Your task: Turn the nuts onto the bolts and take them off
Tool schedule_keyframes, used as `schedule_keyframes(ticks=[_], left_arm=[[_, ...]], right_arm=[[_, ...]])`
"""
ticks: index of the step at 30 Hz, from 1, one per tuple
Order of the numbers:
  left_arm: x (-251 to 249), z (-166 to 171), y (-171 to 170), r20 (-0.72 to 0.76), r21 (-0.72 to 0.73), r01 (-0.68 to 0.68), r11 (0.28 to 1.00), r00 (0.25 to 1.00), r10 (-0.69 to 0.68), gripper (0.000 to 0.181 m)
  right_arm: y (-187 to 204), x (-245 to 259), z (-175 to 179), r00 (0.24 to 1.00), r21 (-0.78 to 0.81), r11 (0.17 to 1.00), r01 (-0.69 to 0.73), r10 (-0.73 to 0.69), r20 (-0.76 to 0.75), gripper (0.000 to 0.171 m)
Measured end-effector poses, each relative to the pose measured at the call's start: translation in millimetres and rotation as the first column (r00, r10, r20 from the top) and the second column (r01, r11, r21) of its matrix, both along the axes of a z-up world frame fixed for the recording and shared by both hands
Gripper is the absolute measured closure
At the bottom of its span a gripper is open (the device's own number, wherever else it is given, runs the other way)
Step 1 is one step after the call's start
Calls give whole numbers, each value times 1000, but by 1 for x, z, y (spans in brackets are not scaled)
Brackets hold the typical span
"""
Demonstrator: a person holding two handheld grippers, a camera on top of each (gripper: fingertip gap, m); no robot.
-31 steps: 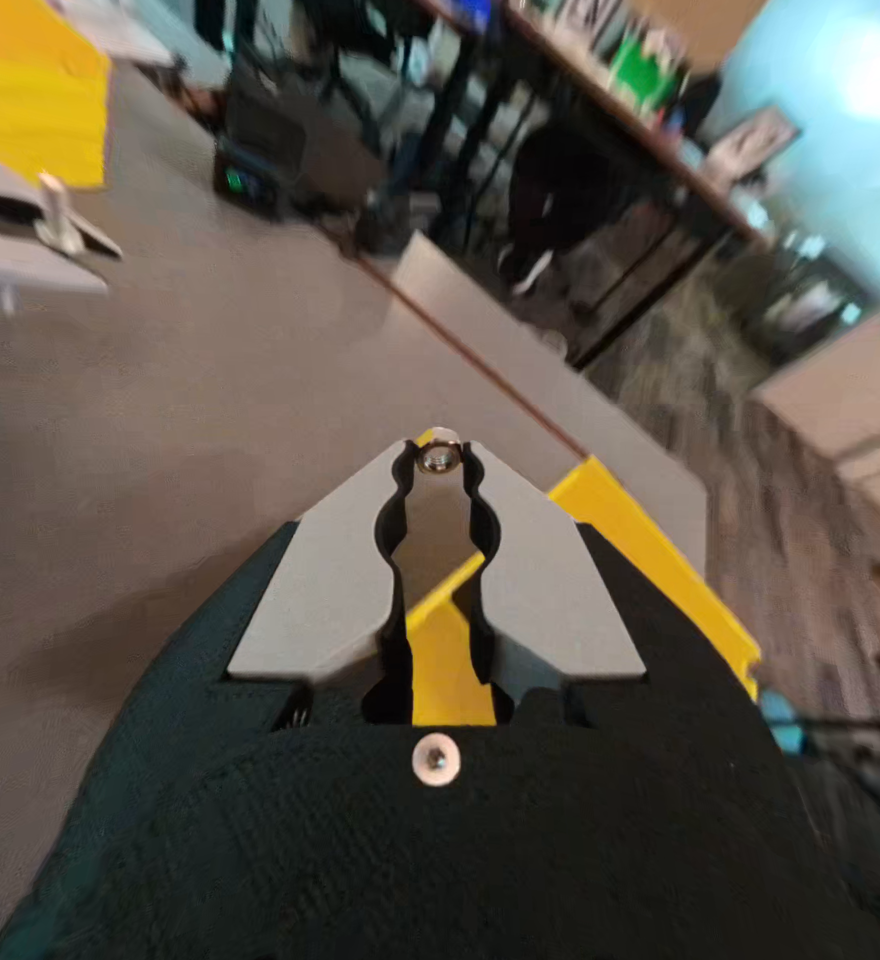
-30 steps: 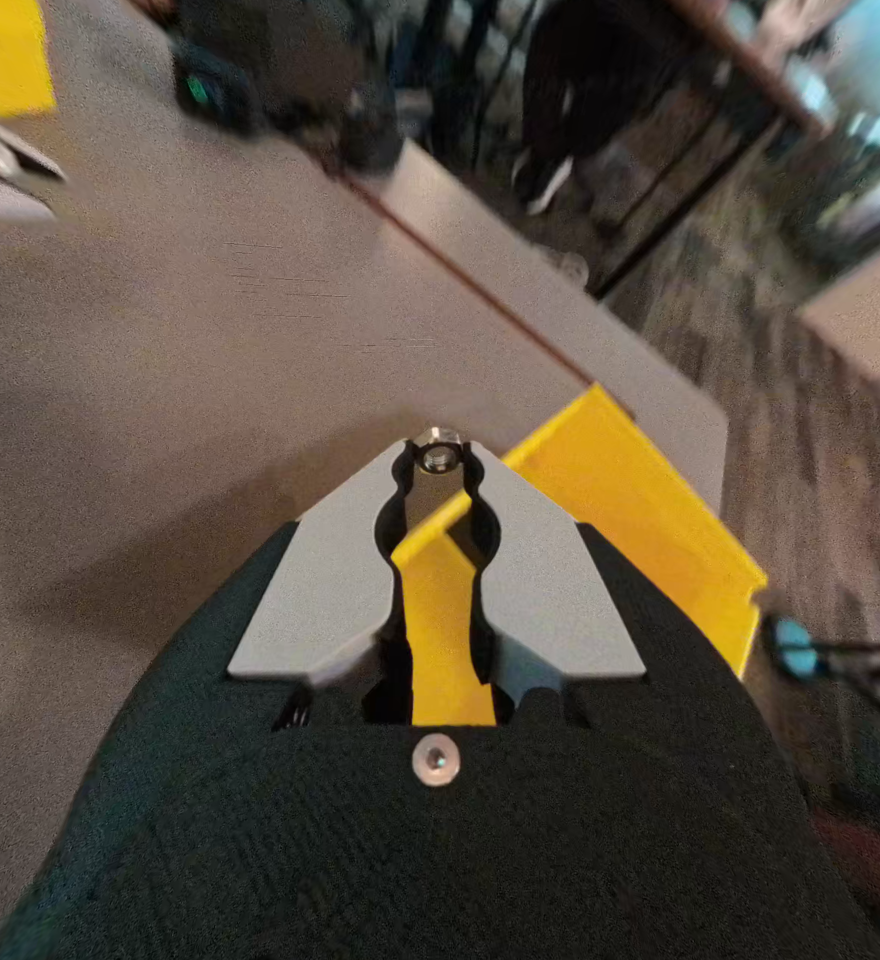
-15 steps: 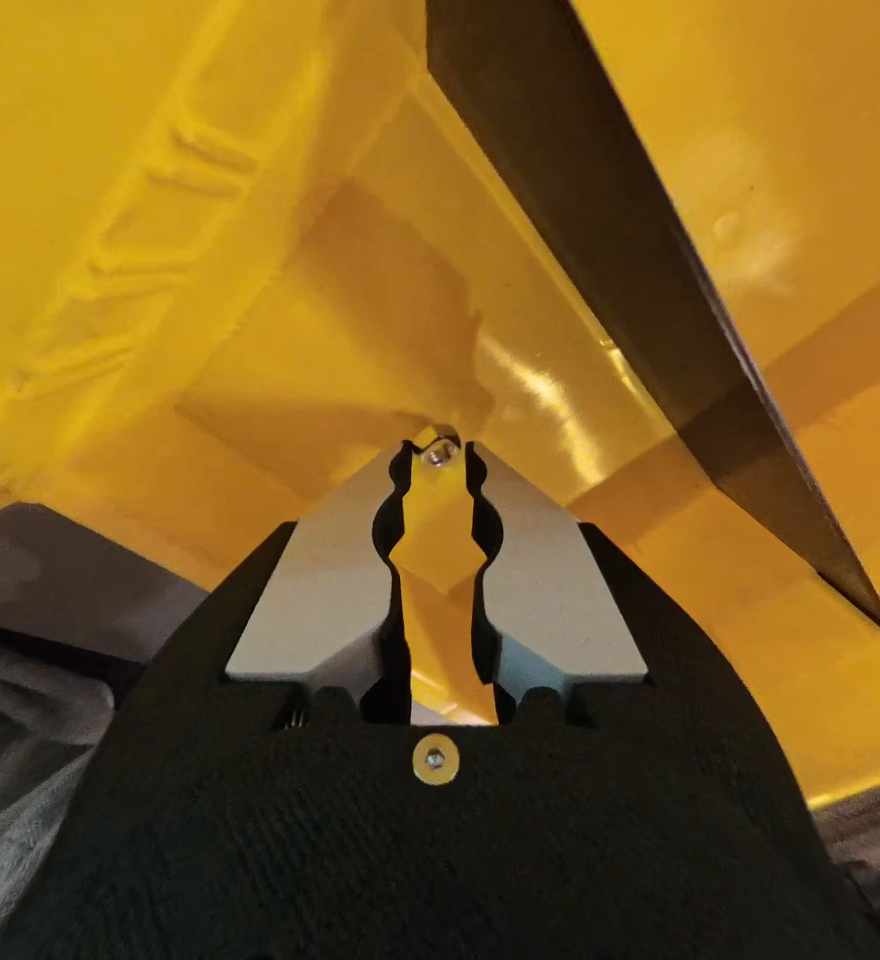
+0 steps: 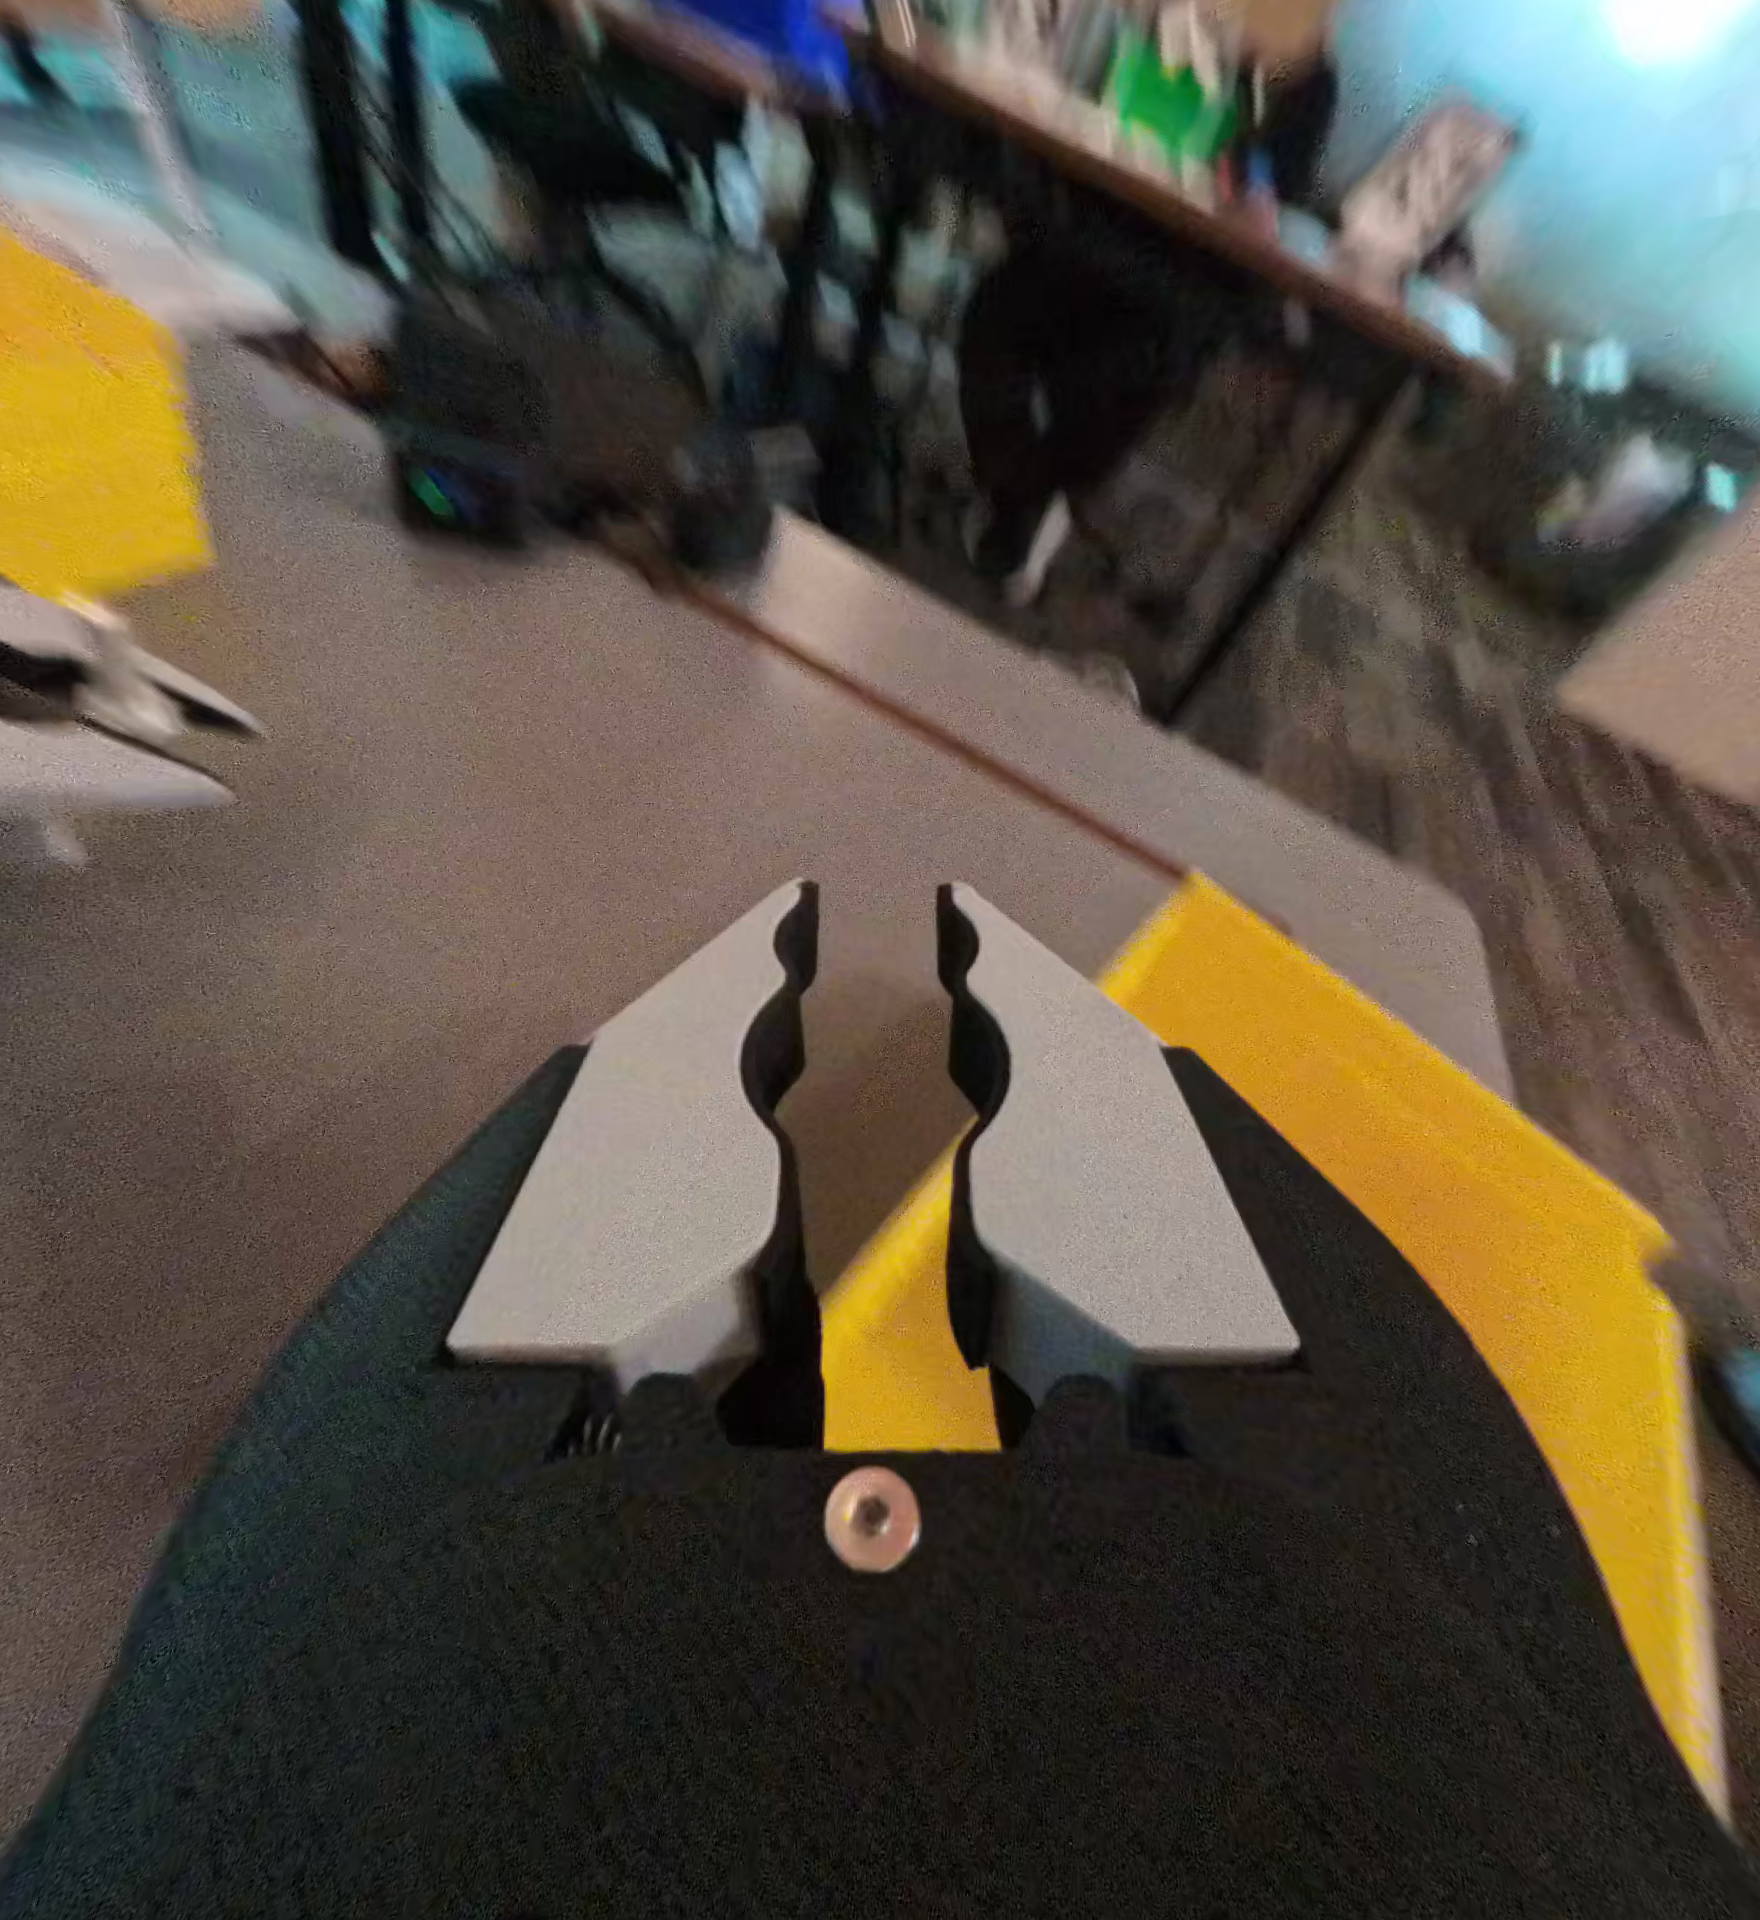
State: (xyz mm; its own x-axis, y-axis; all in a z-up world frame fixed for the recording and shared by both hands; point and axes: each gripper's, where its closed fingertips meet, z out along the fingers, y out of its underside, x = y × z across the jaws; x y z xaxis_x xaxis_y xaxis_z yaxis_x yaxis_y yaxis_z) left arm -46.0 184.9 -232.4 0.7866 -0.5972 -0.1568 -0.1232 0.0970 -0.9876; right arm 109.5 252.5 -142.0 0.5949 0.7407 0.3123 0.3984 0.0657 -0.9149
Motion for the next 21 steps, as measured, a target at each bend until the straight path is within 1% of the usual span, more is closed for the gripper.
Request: schedule_keyframes(ticks=[1, 2, 3, 4, 7, 9, 11, 13, 14, 15, 16, 19, 21], left_arm=[[0, 0, -1, 2, 2, 5, 1000, 1000, -5, 165], [0, 0, -1, 2, 2, 7, 1000, 1000, -7, 165], [1, 0, -1, 3, 3, 10, 1000, 1000, -10, 165], [1, 0, -2, 2, 4, 13, 1000, 1000, -13, 165], [3, 1, -3, 8, 9, 23, 1000, 1000, -23, 165], [4, 1, -3, 3, 9, 29, 1000, 1000, -29, 165], [6, 0, -4, -4, 11, 34, 999, 999, -34, 165], [6, 0, -4, -9, 12, 37, 999, 999, -37, 165], [7, 0, -5, -10, 12, 40, 999, 999, -39, 165], [7, 0, -5, -12, 12, 42, 999, 999, -42, 165], [8, 0, -5, -14, 13, 44, 999, 999, -44, 165], [8, -2, -4, -16, 7, 43, 999, 999, -43, 165], [8, 5, -8, 1, 52, 49, 997, 999, -49, 165]], right_arm=[[-24, -29, 14, 983, 95, 987, -131, 141, -116, 151], [-50, -54, 20, 939, 175, 952, -251, 283, -196, 151], [-70, -74, 18, 893, 217, 918, -331, 379, -244, 152], [-78, -89, 12, 871, 221, 910, -351, 404, -280, 151], [-86, -127, -13, 825, 187, 903, -386, 429, -368, 133], [-93, -146, -26, 796, 136, 895, -424, 441, -414, 132], [-96, -160, -37, 798, 105, 892, -439, 441, -410, 132], [-93, -167, -47, 823, 87, 903, -420, 419, -384, 135], [-89, -168, -50, 837, 81, 913, -399, 399, -375, 143], [-87, -169, -53, 847, 72, 918, -389, 387, -364, 154], [-87, -170, -55, 849, 60, 916, -397, 391, -355, 162], [-90, -171, -57, 840, 29, 902, -431, 413, -352, 164], [-89, -166, -51, 840, 32, 901, -433, 416, -347, 164]])
